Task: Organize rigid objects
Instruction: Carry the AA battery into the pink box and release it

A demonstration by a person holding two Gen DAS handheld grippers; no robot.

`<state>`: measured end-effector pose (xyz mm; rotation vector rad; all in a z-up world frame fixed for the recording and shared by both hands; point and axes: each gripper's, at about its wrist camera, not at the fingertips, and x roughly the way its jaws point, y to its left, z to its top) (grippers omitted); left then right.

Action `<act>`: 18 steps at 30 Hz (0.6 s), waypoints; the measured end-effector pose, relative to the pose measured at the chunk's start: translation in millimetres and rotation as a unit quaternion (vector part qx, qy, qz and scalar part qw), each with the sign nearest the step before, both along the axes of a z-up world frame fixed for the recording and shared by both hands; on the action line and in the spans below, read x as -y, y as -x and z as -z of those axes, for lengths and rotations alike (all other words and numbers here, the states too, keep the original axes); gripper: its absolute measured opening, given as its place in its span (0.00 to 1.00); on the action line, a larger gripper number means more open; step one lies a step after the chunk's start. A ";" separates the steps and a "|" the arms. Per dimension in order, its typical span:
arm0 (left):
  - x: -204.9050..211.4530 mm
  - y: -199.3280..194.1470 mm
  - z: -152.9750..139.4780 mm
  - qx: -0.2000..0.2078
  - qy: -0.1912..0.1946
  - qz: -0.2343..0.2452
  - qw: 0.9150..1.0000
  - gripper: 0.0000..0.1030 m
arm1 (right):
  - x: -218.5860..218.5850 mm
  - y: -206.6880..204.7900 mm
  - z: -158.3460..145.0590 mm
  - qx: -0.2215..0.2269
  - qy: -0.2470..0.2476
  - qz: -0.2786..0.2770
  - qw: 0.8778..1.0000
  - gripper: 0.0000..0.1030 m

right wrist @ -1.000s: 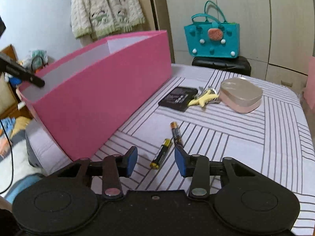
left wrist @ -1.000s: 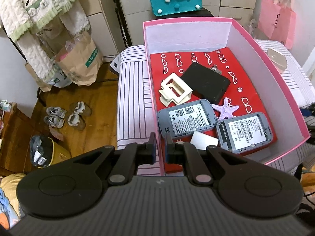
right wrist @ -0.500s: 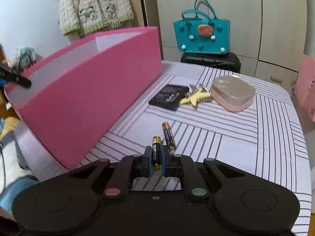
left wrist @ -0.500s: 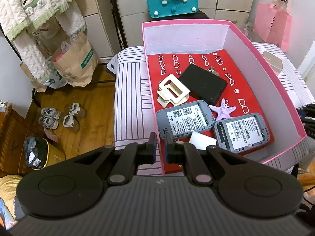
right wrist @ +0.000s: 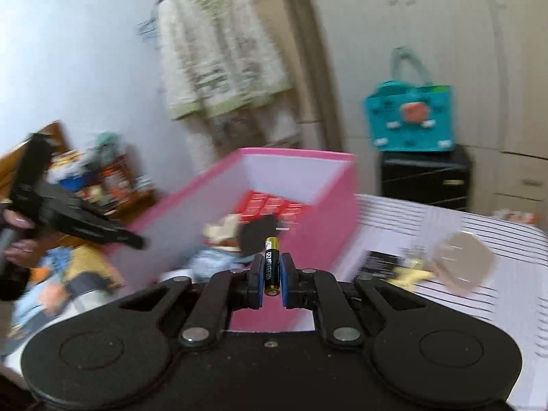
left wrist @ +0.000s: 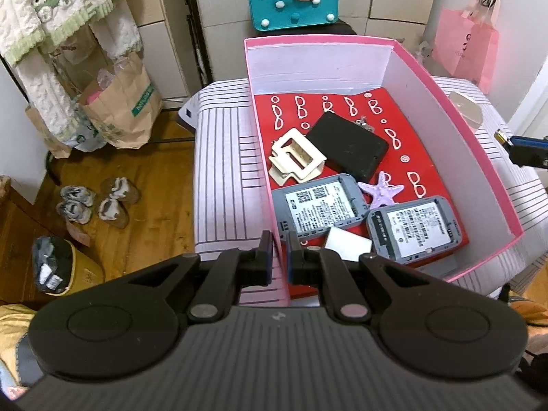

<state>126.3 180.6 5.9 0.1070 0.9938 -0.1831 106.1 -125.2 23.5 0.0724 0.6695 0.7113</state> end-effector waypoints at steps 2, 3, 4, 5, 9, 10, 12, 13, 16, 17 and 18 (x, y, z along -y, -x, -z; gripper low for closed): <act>3.5 0.9 -0.1 0.002 -0.015 0.001 1.000 0.05 | -19.0 -10.1 -7.3 -0.023 -0.009 -0.036 0.999 0.12; 5.0 1.7 -0.3 0.002 -0.020 0.001 1.000 0.05 | -29.1 -15.4 -9.8 -0.035 -0.012 -0.050 0.998 0.12; 7.0 2.6 -0.8 0.003 -0.022 0.002 1.000 0.05 | -41.0 -22.9 -11.7 -0.048 -0.013 -0.064 0.997 0.12; 7.1 3.0 -1.3 0.004 -0.025 0.003 1.000 0.05 | -51.4 -27.8 -12.0 -0.058 -0.011 -0.074 0.995 0.12; 7.3 2.6 -1.1 0.004 -0.020 0.000 1.000 0.05 | -99.7 -54.8 -3.6 -0.123 0.027 -0.110 0.986 0.12; 7.5 2.4 -1.4 0.004 -0.019 0.000 1.000 0.05 | -114.1 -64.0 1.7 -0.139 0.044 -0.119 0.982 0.12; 7.1 2.1 -1.7 0.002 -0.017 -0.003 1.000 0.05 | -136.0 -74.5 11.5 -0.159 0.077 -0.128 0.976 0.12; 7.3 1.6 -1.9 0.001 -0.015 -0.004 1.000 0.05 | -148.6 -81.9 17.4 -0.168 0.097 -0.132 0.972 0.12; 6.6 1.6 -2.2 0.000 -0.014 -0.004 1.000 0.05 | -169.6 -97.0 32.4 -0.173 0.147 -0.127 0.966 0.12; 6.5 1.7 -2.2 0.001 -0.013 -0.005 1.000 0.05 | -176.7 -101.0 37.6 -0.176 0.161 -0.125 0.963 0.12; 6.4 1.8 -2.0 0.001 -0.013 -0.004 1.000 0.05 | -181.4 -104.4 41.8 -0.180 0.169 -0.125 0.961 0.12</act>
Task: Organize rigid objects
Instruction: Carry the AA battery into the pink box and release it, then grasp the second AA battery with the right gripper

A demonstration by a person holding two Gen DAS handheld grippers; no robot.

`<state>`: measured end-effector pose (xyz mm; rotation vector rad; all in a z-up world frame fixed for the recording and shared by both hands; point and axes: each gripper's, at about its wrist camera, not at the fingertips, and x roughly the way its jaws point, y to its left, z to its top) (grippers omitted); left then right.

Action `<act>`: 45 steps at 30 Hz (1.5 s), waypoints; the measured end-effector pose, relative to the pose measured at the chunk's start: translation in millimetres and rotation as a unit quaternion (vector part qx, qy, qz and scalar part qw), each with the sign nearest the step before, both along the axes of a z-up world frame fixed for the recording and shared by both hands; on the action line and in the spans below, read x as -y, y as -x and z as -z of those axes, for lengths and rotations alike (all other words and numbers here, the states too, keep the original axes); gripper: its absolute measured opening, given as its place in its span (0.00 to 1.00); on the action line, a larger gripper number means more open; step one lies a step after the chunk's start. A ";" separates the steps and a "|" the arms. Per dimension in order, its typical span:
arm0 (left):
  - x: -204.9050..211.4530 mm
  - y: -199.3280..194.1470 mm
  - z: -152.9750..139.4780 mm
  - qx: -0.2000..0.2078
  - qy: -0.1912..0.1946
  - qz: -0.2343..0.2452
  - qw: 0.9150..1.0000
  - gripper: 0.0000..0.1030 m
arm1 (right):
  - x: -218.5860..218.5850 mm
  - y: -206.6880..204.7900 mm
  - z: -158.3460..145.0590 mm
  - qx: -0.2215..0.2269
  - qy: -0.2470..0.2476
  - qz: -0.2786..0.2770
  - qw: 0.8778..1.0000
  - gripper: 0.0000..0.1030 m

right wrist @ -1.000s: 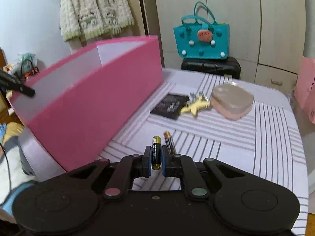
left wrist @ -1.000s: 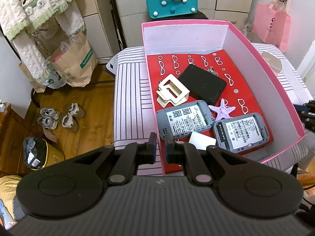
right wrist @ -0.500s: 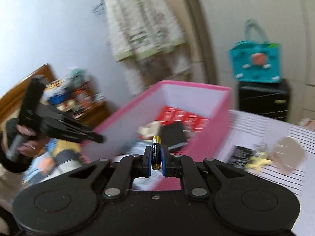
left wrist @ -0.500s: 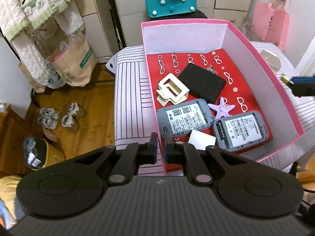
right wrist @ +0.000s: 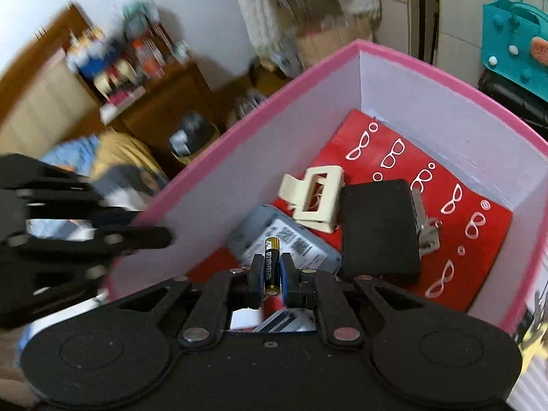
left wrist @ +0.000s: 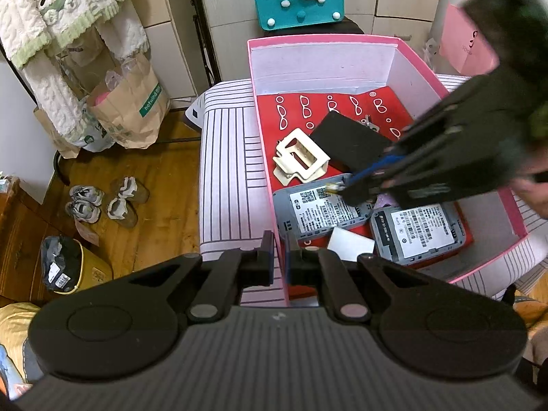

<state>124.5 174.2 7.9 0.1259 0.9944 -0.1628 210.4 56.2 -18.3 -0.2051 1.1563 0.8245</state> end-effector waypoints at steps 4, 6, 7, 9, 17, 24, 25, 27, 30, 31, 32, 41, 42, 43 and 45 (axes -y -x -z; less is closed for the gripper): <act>-0.1 0.9 0.6 0.002 0.002 0.001 1.000 0.05 | -9.9 -6.3 12.5 -0.022 0.006 -0.007 1.000 0.13; -0.6 0.9 1.0 0.003 0.005 0.001 1.000 0.05 | -5.5 -3.9 8.0 -0.005 0.000 -0.001 1.000 0.16; -0.8 0.8 1.1 0.003 0.006 0.002 1.000 0.05 | -0.5 -3.0 2.7 0.002 -0.008 0.003 1.000 0.16; -1.8 0.7 0.9 0.002 0.009 0.002 1.000 0.06 | 12.9 -1.3 -9.5 0.010 -0.032 0.012 0.999 0.16; -5.1 1.0 0.1 0.002 0.018 0.001 1.000 0.06 | 114.0 30.4 -66.8 0.088 -0.094 0.084 0.988 0.17; -6.1 2.0 0.0 0.003 0.025 -0.007 1.000 0.06 | 201.7 46.1 -56.0 0.110 -0.074 0.162 0.978 0.21; -6.2 2.0 0.2 0.003 0.027 -0.012 1.000 0.06 | 212.0 47.1 -48.8 0.108 -0.068 0.172 0.977 0.21; -6.0 2.7 0.9 0.005 0.030 -0.021 0.999 0.06 | 229.6 47.7 -31.9 0.100 -0.057 0.189 0.975 0.22; -5.0 3.8 1.0 0.006 0.028 -0.028 0.999 0.06 | 248.9 45.5 -3.9 0.082 -0.052 0.204 0.974 0.23; -4.3 4.5 1.1 0.007 0.027 -0.030 0.999 0.06 | 251.3 46.9 2.7 0.080 -0.052 0.205 0.974 0.23; -3.6 4.6 1.0 0.007 0.026 -0.031 0.999 0.06 | 253.2 46.5 10.1 0.077 -0.052 0.204 0.974 0.23; 1.8 3.2 -0.4 0.004 0.012 -0.039 0.999 0.06 | 241.2 50.4 44.2 0.083 -0.054 0.152 0.983 0.24; 2.0 3.2 -0.4 0.004 0.013 -0.041 0.999 0.06 | 241.4 51.9 44.7 0.085 -0.050 0.148 0.984 0.24; 1.9 3.3 -0.5 0.004 0.012 -0.042 0.999 0.06 | 238.8 51.7 47.3 0.089 -0.042 0.143 0.985 0.24; 2.7 3.4 -0.9 0.004 0.010 -0.042 0.999 0.06 | 235.6 53.1 50.6 0.095 -0.029 0.140 0.985 0.25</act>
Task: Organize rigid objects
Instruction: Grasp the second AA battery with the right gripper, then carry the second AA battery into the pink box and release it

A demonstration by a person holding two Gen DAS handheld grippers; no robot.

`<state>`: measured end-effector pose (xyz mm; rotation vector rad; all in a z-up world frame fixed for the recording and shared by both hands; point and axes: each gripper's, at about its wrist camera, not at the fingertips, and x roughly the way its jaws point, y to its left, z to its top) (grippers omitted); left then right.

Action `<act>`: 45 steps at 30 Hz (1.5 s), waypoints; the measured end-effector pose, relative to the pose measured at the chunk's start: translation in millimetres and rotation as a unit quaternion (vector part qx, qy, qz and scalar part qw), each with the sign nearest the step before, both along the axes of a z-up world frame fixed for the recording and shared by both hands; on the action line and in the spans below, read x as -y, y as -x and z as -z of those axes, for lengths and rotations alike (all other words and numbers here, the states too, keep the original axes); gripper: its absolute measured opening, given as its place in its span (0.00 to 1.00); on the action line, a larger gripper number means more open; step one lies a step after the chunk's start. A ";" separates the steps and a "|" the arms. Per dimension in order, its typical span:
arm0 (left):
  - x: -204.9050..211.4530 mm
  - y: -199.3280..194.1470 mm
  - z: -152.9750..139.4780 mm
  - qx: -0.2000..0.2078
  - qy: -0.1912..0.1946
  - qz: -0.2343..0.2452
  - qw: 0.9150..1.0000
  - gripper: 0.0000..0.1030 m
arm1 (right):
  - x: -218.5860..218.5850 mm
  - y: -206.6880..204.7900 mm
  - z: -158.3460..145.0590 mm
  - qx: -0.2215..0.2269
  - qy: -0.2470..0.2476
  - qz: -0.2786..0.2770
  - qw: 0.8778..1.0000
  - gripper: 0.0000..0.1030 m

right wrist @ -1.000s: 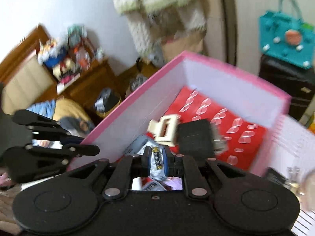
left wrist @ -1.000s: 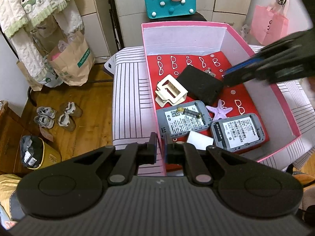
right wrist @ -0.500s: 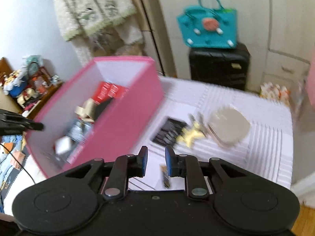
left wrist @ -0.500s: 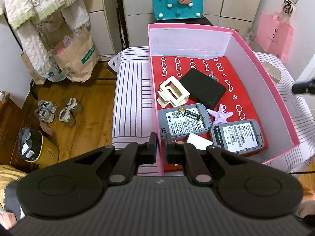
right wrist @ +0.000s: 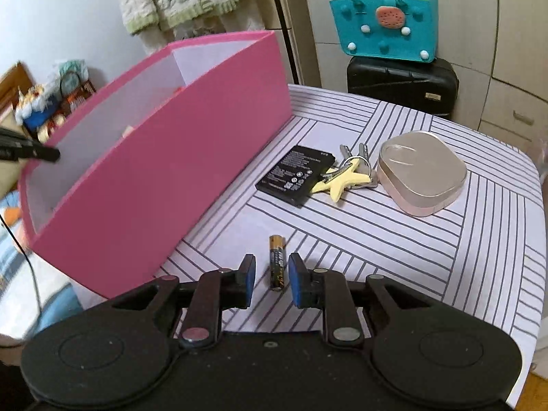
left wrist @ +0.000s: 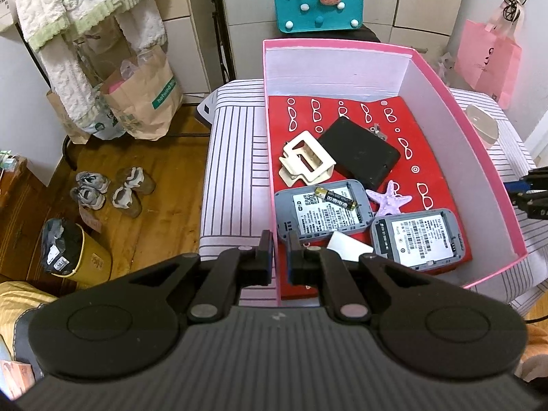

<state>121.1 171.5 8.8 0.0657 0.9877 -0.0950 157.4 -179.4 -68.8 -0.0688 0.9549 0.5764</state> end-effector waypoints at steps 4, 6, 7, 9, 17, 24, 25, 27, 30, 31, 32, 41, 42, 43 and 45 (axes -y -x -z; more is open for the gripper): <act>0.7 -0.2 0.2 0.000 -0.001 -0.001 1.000 0.06 | -6.6 0.5 7.6 0.007 0.010 -0.007 1.000 0.26; 0.3 0.1 0.1 0.001 0.001 -0.002 1.000 0.06 | -9.4 1.4 9.8 0.015 0.003 -0.021 1.000 0.27; 0.1 0.1 0.1 0.001 0.002 -0.004 1.000 0.06 | -12.0 2.8 10.9 0.028 0.008 -0.026 0.999 0.27; 0.0 0.5 0.1 0.002 0.003 -0.004 1.000 0.06 | -19.4 5.9 11.5 0.050 0.041 -0.033 0.997 0.15; -1.8 0.8 0.2 0.005 0.005 -0.008 1.000 0.06 | -31.8 3.1 -37.0 0.086 0.001 -0.020 0.996 0.12; -2.8 1.1 0.1 0.006 0.008 -0.004 1.000 0.06 | -53.2 11.9 -107.6 0.128 -0.115 -0.088 0.981 0.12; -2.1 0.8 0.3 0.006 0.008 -0.003 1.000 0.06 | -59.6 12.0 -112.1 0.129 -0.124 -0.103 0.978 0.12; -2.4 0.8 0.3 0.007 0.009 -0.001 1.000 0.06 | -78.3 10.8 -113.9 0.132 -0.117 -0.127 0.976 0.12; -3.1 -0.2 0.7 0.006 0.011 0.002 1.000 0.06 | -107.5 3.4 -103.9 0.124 -0.072 -0.149 0.978 0.12; -3.0 -0.8 1.4 0.006 0.011 0.003 1.000 0.06 | -115.2 -0.7 -99.2 0.117 -0.060 -0.155 0.979 0.12; -2.8 -1.4 1.3 0.005 0.010 0.005 1.000 0.06 | -123.1 -5.4 -93.5 0.105 -0.043 -0.156 0.981 0.12; -3.9 -0.6 2.3 0.006 0.010 0.012 1.000 0.06 | -159.5 -20.1 -67.7 0.085 0.100 -0.120 0.984 0.12; -3.8 -0.8 2.4 0.006 0.009 0.013 1.000 0.06 | -162.6 -22.1 -67.5 0.078 0.104 -0.118 0.985 0.12; -3.5 -0.9 2.5 0.005 0.009 0.013 1.000 0.06 | -164.3 -23.6 -66.7 0.073 0.106 -0.115 0.985 0.12; -3.5 -0.9 2.6 0.005 0.009 0.013 1.000 0.06 | -162.0 -26.3 -66.5 0.063 0.101 -0.103 0.988 0.12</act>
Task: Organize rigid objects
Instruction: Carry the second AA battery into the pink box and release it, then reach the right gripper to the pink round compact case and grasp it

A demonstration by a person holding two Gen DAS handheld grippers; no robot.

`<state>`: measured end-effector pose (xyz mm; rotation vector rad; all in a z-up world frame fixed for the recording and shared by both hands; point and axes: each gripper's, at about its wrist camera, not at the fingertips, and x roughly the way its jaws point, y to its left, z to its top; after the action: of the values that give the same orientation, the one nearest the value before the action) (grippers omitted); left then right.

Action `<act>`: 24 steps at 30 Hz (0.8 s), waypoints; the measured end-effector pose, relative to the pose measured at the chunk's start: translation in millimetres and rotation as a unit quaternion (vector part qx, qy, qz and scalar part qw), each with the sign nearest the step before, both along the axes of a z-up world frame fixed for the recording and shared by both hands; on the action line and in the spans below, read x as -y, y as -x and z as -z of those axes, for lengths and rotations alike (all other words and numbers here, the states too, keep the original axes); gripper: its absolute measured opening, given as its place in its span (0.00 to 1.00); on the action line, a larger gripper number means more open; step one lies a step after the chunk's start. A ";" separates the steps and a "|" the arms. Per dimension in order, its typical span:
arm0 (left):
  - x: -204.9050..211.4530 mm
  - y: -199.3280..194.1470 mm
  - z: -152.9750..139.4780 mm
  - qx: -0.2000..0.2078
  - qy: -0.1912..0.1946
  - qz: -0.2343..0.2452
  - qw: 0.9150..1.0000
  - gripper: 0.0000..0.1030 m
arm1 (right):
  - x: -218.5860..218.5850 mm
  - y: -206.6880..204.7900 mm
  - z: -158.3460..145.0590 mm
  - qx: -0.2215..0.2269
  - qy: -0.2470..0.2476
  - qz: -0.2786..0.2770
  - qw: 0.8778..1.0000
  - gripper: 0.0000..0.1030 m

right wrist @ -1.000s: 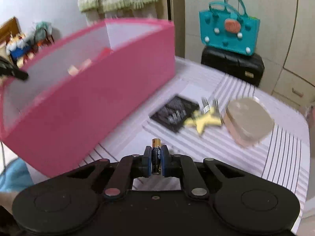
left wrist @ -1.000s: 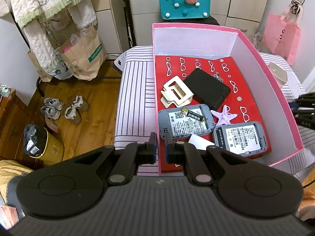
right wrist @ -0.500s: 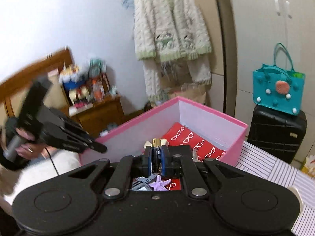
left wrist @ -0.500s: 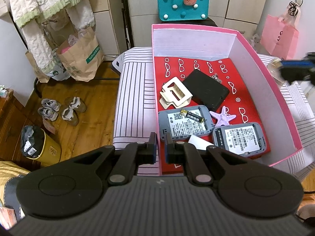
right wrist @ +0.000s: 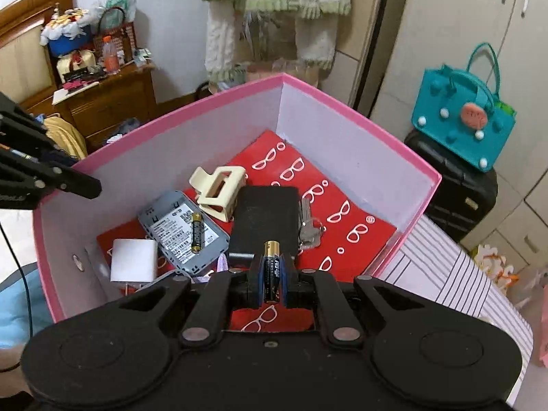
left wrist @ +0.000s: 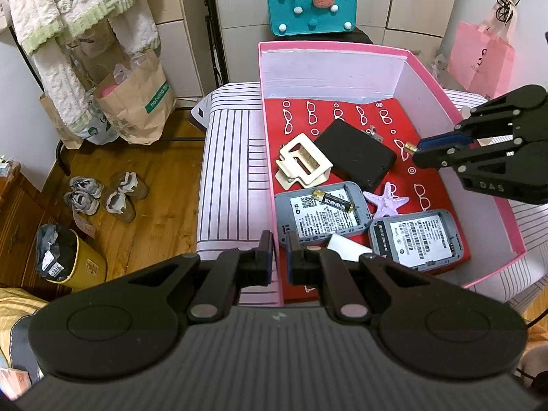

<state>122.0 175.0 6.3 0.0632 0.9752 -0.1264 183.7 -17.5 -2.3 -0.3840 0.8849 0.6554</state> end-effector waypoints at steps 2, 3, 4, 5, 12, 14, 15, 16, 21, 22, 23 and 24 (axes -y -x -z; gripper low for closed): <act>-0.1 -0.1 -0.1 -0.001 0.002 0.001 1.000 0.06 | 9.0 -5.1 -5.3 -0.007 -0.048 0.012 0.999 0.13; -0.3 -0.2 0.1 -0.001 0.003 0.000 1.000 0.06 | 17.4 -10.8 -9.9 -0.015 -0.072 0.018 0.997 0.14; -0.6 -0.4 0.2 -0.001 0.003 0.000 1.000 0.06 | 27.3 -14.1 -16.4 -0.019 -0.094 0.030 0.995 0.15; -1.1 -0.7 0.0 -0.002 0.004 0.000 1.000 0.06 | 38.6 -16.6 -23.5 -0.020 -0.115 0.038 0.992 0.15; -3.1 -1.3 0.0 -0.002 0.009 -0.003 1.000 0.06 | 128.2 -19.0 -49.9 -0.001 -0.183 0.124 0.975 0.21; -4.9 -1.6 0.0 -0.003 0.014 -0.004 1.000 0.06 | 154.9 -20.7 -45.7 0.001 -0.186 0.156 0.970 0.21; -5.6 -1.4 -0.2 -0.001 0.017 -0.006 1.000 0.06 | 169.4 -21.2 -41.5 -0.001 -0.188 0.171 0.967 0.21; -5.9 -1.5 -0.3 0.000 0.019 -0.007 1.000 0.06 | 179.2 -23.1 -37.8 -0.003 -0.188 0.182 0.965 0.21; -4.8 -1.2 -0.7 0.000 0.017 -0.011 1.000 0.06 | 224.1 -22.6 -4.4 -0.014 -0.187 0.222 0.957 0.23; -4.2 -0.9 -0.9 0.000 0.015 -0.011 1.000 0.06 | 230.8 -22.3 4.2 -0.016 -0.186 0.226 0.956 0.25; -3.0 -1.2 -0.8 0.000 0.012 -0.011 1.000 0.06 | 236.7 -22.0 10.6 -0.016 -0.184 0.229 0.956 0.26; -1.9 -1.1 -0.7 0.000 0.009 -0.011 1.000 0.06 | 239.2 -21.7 17.2 -0.015 -0.181 0.230 0.956 0.27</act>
<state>123.1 176.9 7.0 0.0360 0.9742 -0.1155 205.4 -256.6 -19.5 0.1618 0.8245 0.3778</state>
